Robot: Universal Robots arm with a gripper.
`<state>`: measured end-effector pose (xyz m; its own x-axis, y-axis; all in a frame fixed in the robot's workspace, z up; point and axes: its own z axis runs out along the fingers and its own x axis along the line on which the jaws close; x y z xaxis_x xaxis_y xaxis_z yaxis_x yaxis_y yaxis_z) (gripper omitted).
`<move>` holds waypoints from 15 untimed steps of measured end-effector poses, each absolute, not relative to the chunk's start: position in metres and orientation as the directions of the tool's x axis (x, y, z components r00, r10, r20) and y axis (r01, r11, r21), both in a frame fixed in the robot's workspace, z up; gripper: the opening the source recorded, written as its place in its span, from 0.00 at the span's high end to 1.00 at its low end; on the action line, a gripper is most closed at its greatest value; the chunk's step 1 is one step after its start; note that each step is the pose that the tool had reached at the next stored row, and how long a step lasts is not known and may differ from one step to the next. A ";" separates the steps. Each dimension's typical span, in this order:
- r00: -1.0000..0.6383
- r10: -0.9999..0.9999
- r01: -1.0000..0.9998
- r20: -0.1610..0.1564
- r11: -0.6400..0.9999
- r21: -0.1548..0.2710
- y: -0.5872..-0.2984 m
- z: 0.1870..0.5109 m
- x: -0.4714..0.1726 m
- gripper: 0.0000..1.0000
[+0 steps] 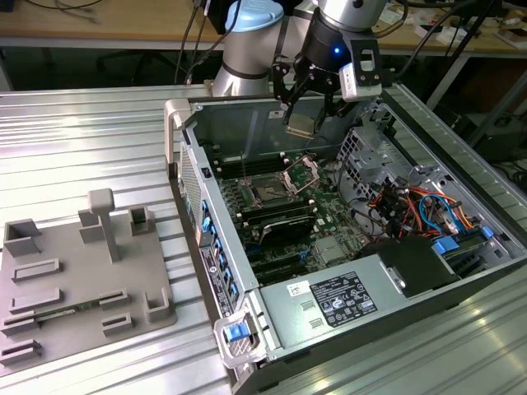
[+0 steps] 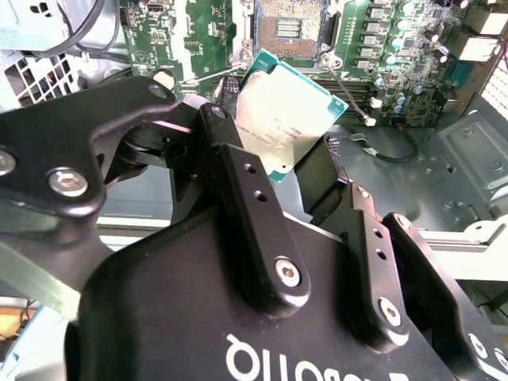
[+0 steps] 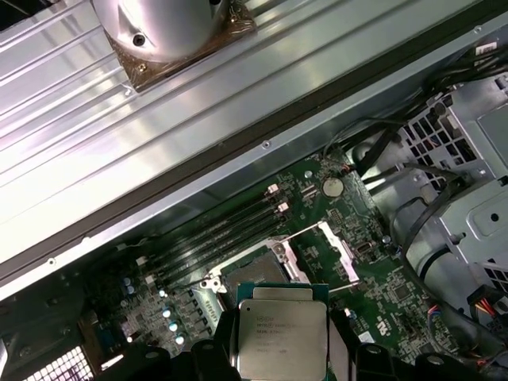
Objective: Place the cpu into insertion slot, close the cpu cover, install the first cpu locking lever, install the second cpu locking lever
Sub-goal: 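Place the cpu into insertion slot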
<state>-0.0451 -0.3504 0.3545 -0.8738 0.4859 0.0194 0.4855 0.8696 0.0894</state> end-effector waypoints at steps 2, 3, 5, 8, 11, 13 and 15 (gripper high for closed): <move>-0.872 0.490 0.489 0.019 0.867 0.089 -0.350 0.355 -0.045 0.45; -0.870 0.492 0.492 0.019 0.866 0.089 -0.350 0.355 -0.045 0.45; -0.867 0.498 0.498 0.019 0.863 0.089 -0.350 0.355 -0.045 0.45; -0.856 0.517 0.516 0.019 0.852 0.089 -0.350 0.354 -0.045 0.45; -0.849 0.528 0.528 0.019 0.845 0.089 -0.350 0.354 -0.045 0.45; -0.848 0.530 0.530 0.019 0.843 0.089 -0.350 0.354 -0.045 0.45; -0.844 0.536 0.536 0.019 0.840 0.089 -0.350 0.354 -0.045 0.45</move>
<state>-0.0448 -0.3503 0.3542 -0.8438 0.5363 0.0194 0.5357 0.8397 0.0893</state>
